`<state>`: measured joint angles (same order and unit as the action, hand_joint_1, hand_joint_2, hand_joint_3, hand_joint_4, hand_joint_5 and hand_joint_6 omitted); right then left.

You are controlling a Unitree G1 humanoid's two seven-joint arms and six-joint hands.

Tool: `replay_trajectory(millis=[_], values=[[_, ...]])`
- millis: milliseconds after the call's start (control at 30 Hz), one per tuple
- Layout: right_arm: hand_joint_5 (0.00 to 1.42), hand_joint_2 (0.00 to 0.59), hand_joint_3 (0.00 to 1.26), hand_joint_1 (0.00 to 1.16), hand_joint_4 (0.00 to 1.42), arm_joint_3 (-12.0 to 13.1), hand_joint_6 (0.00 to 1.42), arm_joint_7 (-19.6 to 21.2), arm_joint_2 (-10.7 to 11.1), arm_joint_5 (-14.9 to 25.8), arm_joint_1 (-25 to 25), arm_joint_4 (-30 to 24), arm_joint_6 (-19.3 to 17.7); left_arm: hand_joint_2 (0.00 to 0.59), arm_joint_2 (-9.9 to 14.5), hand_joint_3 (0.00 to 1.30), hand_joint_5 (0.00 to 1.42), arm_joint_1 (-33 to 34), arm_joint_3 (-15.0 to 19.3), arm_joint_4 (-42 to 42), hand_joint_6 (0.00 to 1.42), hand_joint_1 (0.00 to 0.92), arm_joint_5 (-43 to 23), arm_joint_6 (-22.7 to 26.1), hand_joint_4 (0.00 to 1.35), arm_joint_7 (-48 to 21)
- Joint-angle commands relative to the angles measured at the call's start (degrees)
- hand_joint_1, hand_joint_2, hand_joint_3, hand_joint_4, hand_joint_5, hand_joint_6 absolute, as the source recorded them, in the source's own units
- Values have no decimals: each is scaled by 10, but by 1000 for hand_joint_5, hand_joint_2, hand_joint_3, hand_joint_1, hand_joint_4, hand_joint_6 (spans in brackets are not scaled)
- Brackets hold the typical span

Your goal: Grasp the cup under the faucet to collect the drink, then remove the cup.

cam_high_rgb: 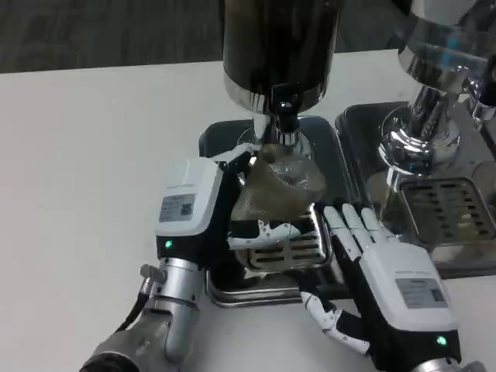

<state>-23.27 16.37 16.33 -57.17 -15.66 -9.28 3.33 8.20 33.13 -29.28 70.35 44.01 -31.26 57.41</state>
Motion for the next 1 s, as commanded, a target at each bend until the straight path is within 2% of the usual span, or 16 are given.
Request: replay_trajectory(millis=[33, 233, 433, 700, 1000], values=[[0, 441, 44, 299, 0, -1, 128, 1, -3, -7, -11, -12, 10, 0, -13, 594, 942, 28, -9, 2, 1181, 708, 4, 3, 782, 9], [0, 441, 44, 299, 0, -2, 128, -1, -4, -6, -17, -16, 14, 0, -14, 596, 939, 21, -16, 9, 1180, 705, 6, 12, 779, 17], [0, 441, 44, 299, 0, -2, 128, -2, -4, -5, -20, -19, 15, 0, -16, 639, 993, 8, -24, 19, 1209, 733, 11, 21, 831, 10], [0, 441, 44, 299, 0, 1, 128, -4, 0, 3, -19, -16, 10, 0, -3, 660, 1009, -18, -47, 16, 1240, 750, 25, 26, 851, 27], [0, 441, 44, 299, 0, 6, 128, -5, 3, 15, -11, -6, 4, 0, 9, 595, 994, -34, -44, 13, 1218, 626, 17, 25, 772, 39]])
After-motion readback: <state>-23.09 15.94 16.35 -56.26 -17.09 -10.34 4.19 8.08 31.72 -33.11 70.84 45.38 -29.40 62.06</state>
